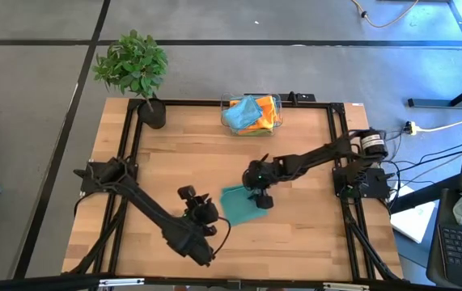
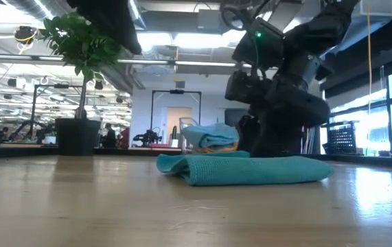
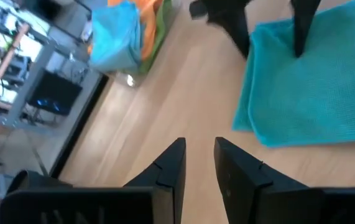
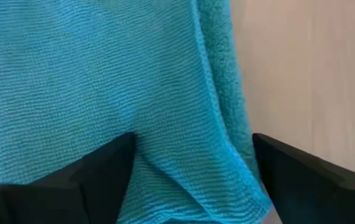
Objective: Fold microfiber towels
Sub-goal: Put the folded blue microfiber towel into the transparent bin
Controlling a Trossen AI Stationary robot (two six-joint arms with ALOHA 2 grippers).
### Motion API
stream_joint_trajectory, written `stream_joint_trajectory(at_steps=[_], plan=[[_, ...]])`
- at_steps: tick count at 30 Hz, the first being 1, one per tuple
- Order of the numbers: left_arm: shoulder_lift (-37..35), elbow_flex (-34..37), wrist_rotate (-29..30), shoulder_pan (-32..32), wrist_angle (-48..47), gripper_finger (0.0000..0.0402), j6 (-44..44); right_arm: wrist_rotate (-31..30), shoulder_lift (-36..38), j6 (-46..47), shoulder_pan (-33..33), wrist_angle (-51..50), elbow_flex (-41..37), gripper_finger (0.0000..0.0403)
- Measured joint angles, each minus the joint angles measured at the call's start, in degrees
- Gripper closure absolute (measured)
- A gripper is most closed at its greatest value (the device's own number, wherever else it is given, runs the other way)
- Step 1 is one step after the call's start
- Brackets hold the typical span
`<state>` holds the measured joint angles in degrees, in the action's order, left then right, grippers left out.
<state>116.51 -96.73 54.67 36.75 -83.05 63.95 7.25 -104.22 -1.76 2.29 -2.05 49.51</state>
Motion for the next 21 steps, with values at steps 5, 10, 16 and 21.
stream_joint_trajectory(at_steps=[5,10,16,21], plan=[[0.0,0.0,1.0,0.4,-0.1,0.0325,0.2,0.6,-2.5,2.0,-0.1,0.0,0.4,0.0079],[0.0,0.0,-0.3,-0.4,-0.1,0.0325,0.4,0.3,-2.0,4.6,1.6,-0.8,0.4,0.0136],[0.0,0.0,-2.8,-0.4,-0.1,0.0325,1.6,-1.4,-1.9,2.9,5.5,-0.5,0.1,0.0290],[0.0,0.0,-3.3,-0.4,-0.1,0.0325,2.2,1.0,-1.9,1.4,7.8,-0.4,0.0,0.0383]])
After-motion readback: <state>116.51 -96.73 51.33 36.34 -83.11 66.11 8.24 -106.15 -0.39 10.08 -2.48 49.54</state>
